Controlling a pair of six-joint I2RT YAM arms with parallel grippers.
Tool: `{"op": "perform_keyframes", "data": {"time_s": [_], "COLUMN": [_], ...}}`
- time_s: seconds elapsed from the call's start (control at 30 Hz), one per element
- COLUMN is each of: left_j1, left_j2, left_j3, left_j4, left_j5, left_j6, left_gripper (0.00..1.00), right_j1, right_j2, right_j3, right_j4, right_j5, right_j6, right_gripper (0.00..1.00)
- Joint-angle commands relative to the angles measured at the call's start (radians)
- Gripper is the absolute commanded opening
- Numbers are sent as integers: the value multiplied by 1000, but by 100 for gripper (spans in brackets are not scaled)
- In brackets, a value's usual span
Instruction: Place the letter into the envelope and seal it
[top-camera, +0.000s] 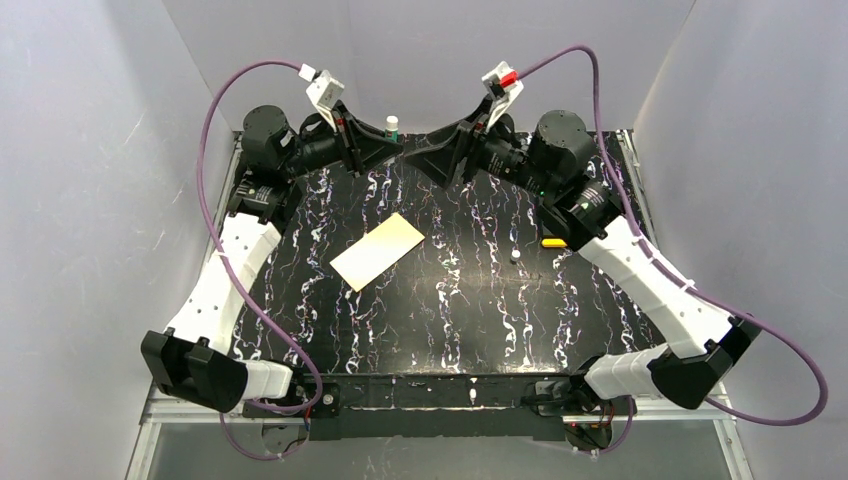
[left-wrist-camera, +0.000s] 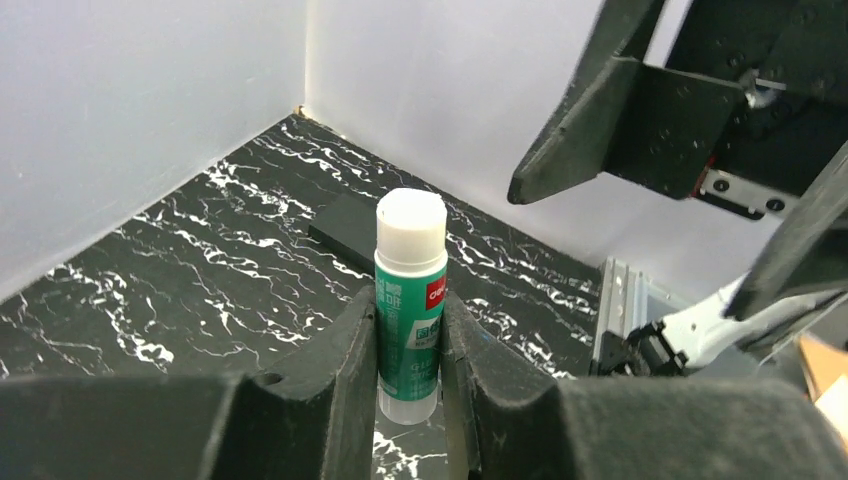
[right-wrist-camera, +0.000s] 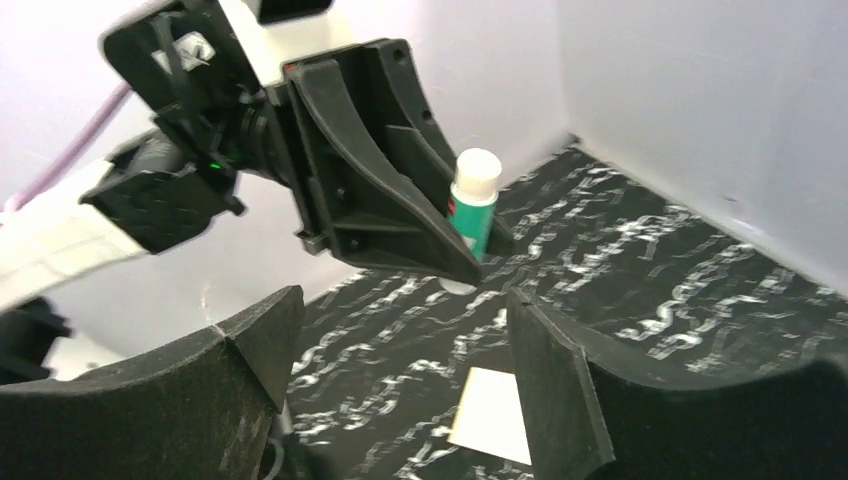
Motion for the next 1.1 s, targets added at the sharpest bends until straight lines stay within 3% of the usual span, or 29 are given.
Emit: {"op": "perform_keyframes", "data": {"time_s": [0.0,0.17,0.53,0.77,1.07], "left_j1": [1,1,0,1,0], "left_j2": [-45,-50,-74,-79,-63], "left_j3": [-16,-30,-76,-91,-107], "left_j4": [46,46,46,46,29], "left_j5": [120,155,162,155,133], "left_j6": [150,184,208,215,220], "left_gripper": [0,0,0,0,0], "right_j1": [4,4,6,35,109], "right_j2": [40,68,107,163,230], "right_j3": [19,56,64,179,280], "right_j4": [81,39,107,-119,-245], "right_j5": [-106,23,41,151,299], "right_j6": [247,345,408,326,227], "right_gripper": [83,83,75,68,66]}}
